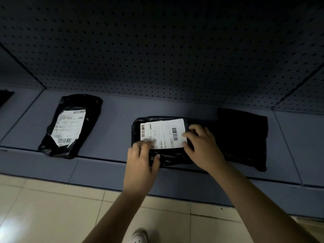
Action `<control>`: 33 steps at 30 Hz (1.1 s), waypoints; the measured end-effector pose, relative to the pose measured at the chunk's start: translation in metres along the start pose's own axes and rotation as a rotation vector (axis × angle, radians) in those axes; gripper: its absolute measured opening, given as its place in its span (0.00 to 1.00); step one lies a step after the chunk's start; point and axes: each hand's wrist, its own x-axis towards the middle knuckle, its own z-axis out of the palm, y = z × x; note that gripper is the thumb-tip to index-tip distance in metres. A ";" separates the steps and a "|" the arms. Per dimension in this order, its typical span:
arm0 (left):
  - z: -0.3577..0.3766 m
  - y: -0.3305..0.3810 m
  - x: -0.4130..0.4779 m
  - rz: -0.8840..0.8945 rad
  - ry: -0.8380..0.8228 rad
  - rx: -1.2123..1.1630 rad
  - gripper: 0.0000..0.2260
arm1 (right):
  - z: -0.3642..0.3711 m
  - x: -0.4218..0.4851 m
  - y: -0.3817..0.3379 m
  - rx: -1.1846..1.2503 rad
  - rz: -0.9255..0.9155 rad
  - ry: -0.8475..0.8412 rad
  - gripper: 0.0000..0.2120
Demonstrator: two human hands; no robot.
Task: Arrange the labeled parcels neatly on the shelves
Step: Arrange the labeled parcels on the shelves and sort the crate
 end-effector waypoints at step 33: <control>-0.026 -0.025 0.025 0.034 -0.276 -0.418 0.49 | 0.015 -0.032 -0.031 0.751 0.280 0.054 0.36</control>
